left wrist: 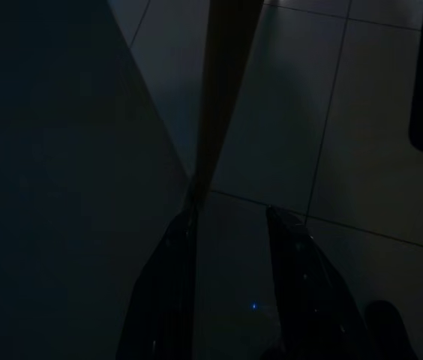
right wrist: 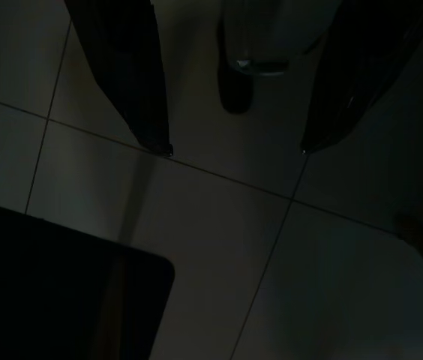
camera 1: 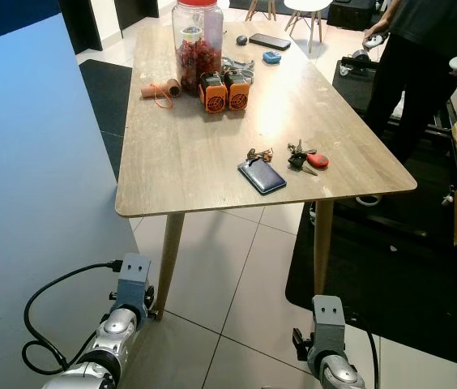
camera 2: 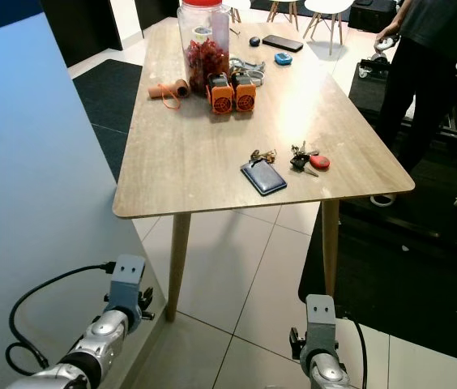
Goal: Hang keys on a hook
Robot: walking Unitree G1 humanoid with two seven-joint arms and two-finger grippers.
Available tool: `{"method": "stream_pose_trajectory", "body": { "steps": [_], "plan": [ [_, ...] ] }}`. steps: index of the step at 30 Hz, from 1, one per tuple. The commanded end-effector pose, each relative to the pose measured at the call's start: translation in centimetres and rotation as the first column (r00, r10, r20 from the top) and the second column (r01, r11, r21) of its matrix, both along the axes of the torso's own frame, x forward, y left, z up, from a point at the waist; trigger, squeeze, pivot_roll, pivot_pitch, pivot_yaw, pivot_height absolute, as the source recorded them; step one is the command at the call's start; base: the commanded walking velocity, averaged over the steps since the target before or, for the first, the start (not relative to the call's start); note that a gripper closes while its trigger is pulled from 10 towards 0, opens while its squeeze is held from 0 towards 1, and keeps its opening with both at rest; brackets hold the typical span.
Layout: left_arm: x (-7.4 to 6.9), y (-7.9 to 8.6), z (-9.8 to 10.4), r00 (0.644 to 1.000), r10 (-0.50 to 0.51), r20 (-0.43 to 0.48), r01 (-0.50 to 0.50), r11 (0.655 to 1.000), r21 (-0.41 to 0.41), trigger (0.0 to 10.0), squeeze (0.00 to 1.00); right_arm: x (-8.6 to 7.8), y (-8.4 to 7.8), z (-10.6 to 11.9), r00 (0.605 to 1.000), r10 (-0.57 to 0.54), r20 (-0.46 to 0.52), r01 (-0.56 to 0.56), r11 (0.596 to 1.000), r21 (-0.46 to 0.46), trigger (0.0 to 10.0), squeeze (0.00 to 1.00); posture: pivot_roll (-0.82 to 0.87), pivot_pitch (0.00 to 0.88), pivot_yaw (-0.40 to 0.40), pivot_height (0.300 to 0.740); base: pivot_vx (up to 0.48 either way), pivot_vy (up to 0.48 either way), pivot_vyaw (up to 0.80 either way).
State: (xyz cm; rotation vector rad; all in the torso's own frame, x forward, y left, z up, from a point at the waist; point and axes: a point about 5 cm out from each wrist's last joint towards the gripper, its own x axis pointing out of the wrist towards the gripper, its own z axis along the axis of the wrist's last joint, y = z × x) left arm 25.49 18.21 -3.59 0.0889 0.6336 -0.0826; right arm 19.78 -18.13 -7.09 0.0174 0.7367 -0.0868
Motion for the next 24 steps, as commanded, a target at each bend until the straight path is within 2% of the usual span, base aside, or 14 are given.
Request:
{"method": "stream_pose_trajectory", "body": {
  "steps": [1,7,19,24],
  "plan": [
    [0.14,-0.01,0.12,1.0,-0.004,0.007,0.004,1.0,0.0,10.0,0.0,-0.16,0.03,-0.11,1.0,0.005,-0.009,-0.005,1.0,0.0,10.0,0.0,0.03,0.045,0.005,0.74,0.469,0.0,0.0],
    [0.13,0.0,0.13,1.0,-0.001,0.011,0.001,1.0,-0.002,10.0,0.0,-0.23,0.1,-0.16,1.0,0.007,-0.011,-0.007,1.0,0.0,10.0,0.0,0.03,0.044,0.004,0.74,0.466,0.0,0.0],
    [-0.06,0.16,0.12,1.0,-0.014,0.025,0.014,1.0,-0.009,10.0,0.0,-0.24,0.1,-0.17,1.0,0.02,-0.014,-0.02,1.0,-0.005,10.0,0.0,0.03,0.043,0.003,0.74,0.0,0.0,0.0],
    [-0.11,0.17,0.07,1.0,-0.003,0.023,0.004,1.0,-0.024,10.0,0.0,-0.28,0.08,-0.18,1.0,0.025,-0.013,-0.025,1.0,-0.007,10.0,0.0,0.03,0.039,0.002,0.74,0.0,-0.384,0.0]
  ]
}}
